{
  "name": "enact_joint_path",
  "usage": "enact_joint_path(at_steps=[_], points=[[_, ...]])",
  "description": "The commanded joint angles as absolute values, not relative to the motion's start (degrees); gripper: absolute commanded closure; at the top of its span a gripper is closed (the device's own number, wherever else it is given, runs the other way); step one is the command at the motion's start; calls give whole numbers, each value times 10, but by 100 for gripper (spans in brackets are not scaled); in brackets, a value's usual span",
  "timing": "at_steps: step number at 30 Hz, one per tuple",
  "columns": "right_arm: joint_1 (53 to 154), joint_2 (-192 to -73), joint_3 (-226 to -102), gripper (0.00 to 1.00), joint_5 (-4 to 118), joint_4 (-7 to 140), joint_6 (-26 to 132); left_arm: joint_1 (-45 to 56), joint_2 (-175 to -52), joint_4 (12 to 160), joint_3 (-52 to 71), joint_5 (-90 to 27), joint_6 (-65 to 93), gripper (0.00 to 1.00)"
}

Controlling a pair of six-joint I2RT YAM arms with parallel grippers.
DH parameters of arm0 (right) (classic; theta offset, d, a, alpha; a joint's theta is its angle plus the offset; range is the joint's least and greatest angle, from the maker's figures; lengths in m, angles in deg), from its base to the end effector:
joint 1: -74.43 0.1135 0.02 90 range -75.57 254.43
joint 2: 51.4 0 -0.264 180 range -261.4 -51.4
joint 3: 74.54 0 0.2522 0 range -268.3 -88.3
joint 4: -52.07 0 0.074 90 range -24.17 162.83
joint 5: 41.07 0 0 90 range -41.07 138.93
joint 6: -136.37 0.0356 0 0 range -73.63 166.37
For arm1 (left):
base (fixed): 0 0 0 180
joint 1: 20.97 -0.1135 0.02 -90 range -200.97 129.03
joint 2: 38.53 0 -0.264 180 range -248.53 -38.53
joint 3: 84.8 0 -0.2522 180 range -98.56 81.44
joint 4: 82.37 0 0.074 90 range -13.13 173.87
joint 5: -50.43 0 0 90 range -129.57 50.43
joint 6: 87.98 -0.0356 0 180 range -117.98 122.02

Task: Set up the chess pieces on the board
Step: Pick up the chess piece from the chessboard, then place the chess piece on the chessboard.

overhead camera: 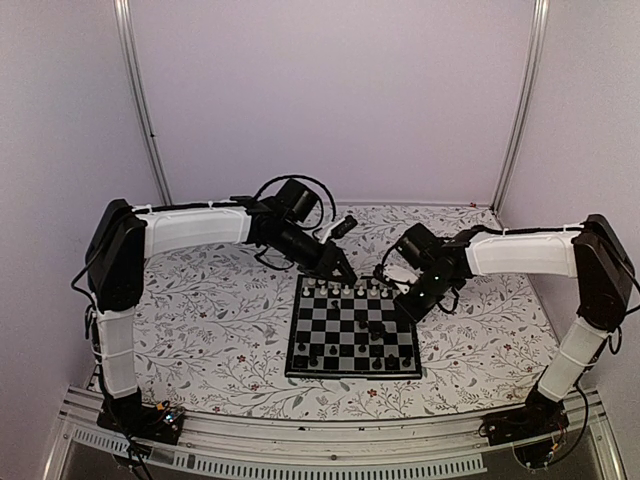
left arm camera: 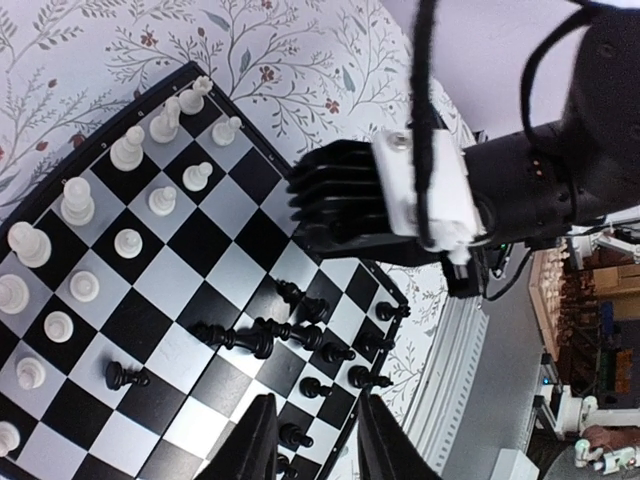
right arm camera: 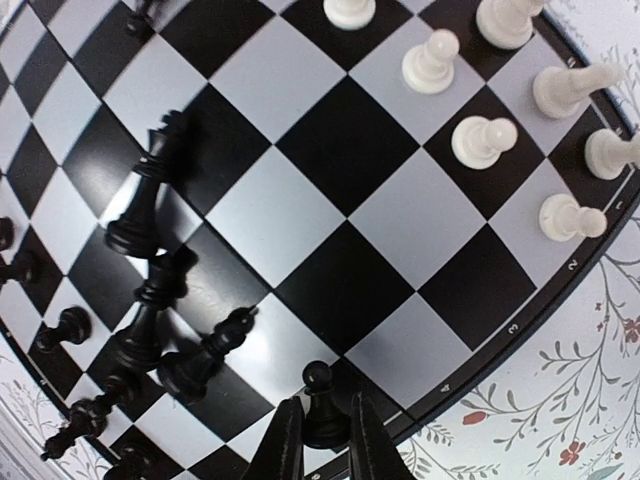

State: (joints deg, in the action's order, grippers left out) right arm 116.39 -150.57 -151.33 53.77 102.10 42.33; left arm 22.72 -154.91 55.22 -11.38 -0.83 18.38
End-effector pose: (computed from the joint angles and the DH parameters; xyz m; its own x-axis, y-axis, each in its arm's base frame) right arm 0.2422 0.2218 0.1737 -0.6588 -0.6868 -0.3071 -0.7334 0.6772 0.0589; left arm 0.3087 -0.3257 0.2267 -0.7782 0.4395 -0.4487 0.6221 0.4408 -0.6471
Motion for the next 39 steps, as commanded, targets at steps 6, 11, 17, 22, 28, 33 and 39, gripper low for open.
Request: enact_joint_path(at_steps=[6,11,17,22,28,33,39], points=[[1165,-1345,-1472,92,692,924,509,217,-1560,695,-90,80,308,69],[1165,-1293,-1455,91,713,885,547,214,-1564,801,-67,138,385,67],[1165,-1284,-1454,91,715,883,548,214,-1575,873,-49,181,442,66],[1165,-1281,-1450,91,711,885,548,219,-1576,886,-43,199,451,65],[1165,-1279,-1449,90,708,878,553,231,-1578,886,-46,206,448,65],[1165,-1277,-1452,90,709,874,554,235,-1581,882,-47,210,449,66],[1165,-1277,-1454,90,708,868,556,246,-1587,882,-59,218,446,66]])
